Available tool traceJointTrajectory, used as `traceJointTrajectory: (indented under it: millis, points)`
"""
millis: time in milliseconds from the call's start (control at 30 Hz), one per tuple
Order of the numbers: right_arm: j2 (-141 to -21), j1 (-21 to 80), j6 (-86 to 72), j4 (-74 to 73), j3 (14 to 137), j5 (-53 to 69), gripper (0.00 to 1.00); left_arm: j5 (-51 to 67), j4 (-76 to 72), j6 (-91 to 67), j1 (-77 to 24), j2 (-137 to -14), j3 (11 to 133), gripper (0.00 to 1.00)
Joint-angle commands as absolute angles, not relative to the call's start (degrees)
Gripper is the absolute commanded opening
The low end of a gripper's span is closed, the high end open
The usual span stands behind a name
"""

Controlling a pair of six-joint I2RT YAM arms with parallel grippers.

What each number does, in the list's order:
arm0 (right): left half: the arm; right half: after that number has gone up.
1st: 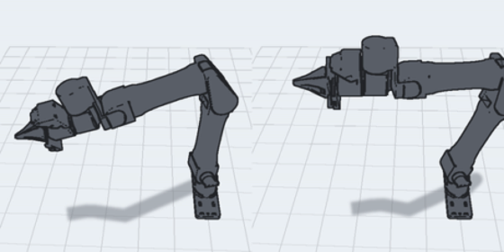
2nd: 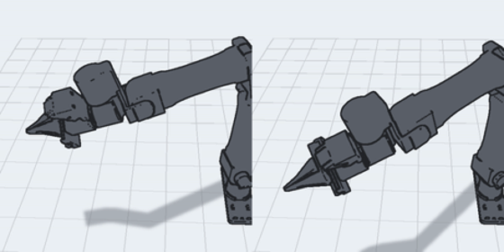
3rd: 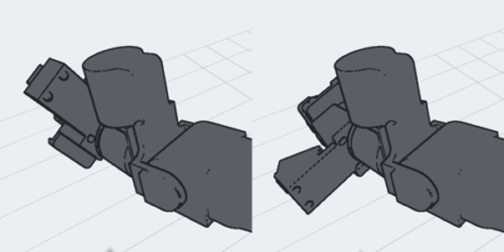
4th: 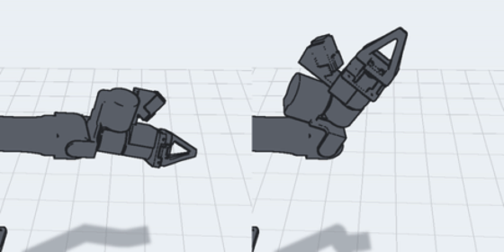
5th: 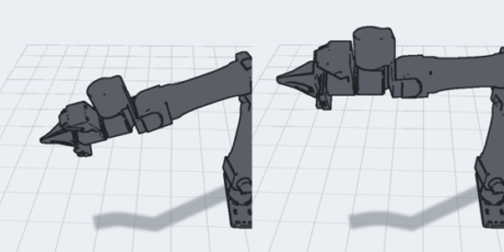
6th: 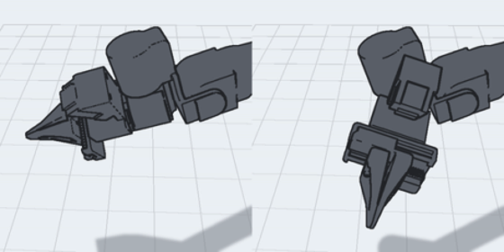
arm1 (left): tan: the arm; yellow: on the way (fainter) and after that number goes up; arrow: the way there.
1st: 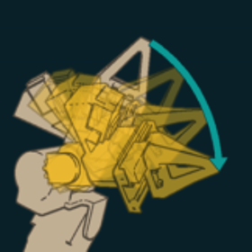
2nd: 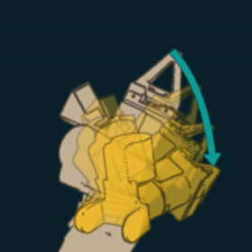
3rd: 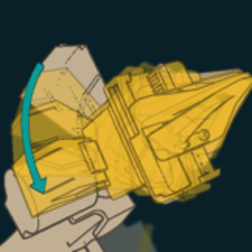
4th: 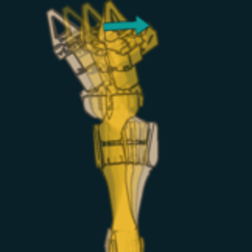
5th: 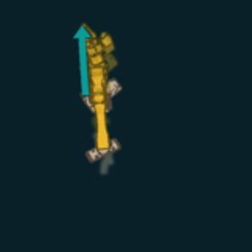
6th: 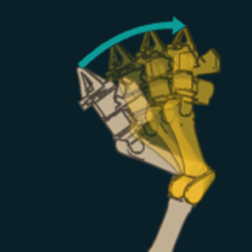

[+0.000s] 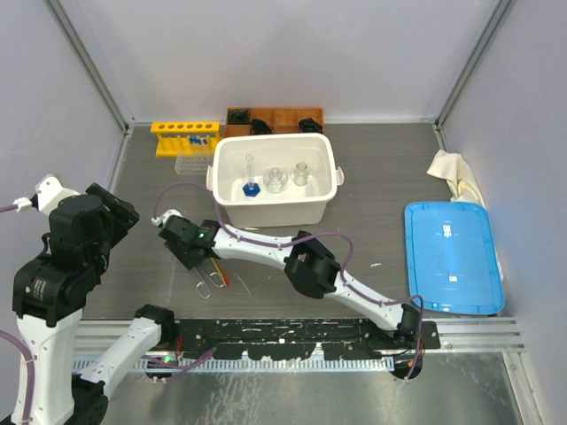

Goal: Organize the chemistry lab equipment
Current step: Pick up the chemistry item at the center of the board.

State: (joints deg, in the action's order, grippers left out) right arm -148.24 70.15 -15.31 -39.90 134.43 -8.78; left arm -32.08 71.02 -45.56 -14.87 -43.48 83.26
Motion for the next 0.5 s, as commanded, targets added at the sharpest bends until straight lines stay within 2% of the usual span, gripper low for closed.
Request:
traceJointTrajectory:
  millis: [0, 167, 367, 467]
  points:
    - [-149.3, 71.4, -14.4, -38.2, 134.5, -9.5, 0.44, -31.7, 68.9, -44.8, -14.7, -43.2, 82.5, 0.63]
    - [-148.7, 71.4, -14.3, -38.3, 133.3, -9.9, 0.29, -31.7, 68.8, -44.8, -14.6, -42.9, 81.7, 0.64]
    - [-147.1, 71.5, -14.0, -38.3, 132.9, -10.0, 0.03, -31.8, 67.9, -44.7, -14.7, -43.0, 81.5, 0.64]
    - [-145.5, 71.5, -13.6, -38.2, 132.2, -10.2, 0.01, -31.7, 67.5, -44.7, -14.8, -43.6, 81.5, 0.64]
